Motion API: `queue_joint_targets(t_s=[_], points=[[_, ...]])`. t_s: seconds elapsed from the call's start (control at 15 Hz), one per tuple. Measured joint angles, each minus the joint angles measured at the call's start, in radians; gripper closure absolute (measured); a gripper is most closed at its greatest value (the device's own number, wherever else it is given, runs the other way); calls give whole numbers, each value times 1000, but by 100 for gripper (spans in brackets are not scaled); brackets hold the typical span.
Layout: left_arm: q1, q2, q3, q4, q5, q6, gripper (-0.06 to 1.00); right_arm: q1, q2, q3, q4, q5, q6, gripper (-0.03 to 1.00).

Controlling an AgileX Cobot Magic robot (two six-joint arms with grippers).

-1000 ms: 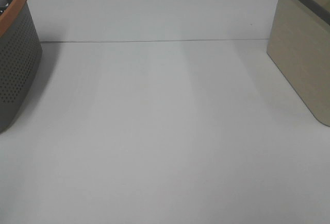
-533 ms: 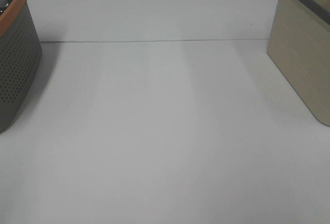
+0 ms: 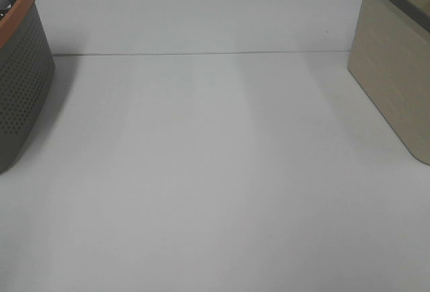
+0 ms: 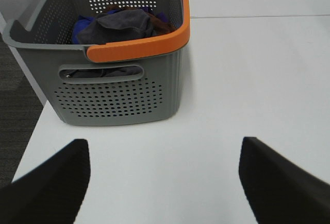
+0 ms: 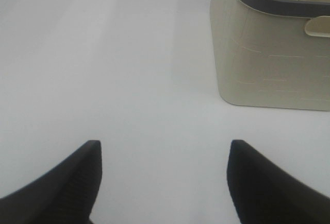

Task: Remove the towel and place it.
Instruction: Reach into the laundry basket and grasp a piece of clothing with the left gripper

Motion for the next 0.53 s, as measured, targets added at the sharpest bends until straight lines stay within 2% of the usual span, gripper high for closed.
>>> queue_joint_targets(t_s=[0.53], points=[[0, 371, -232, 14, 0, 6, 20, 0, 0, 0, -1, 0, 1, 28]])
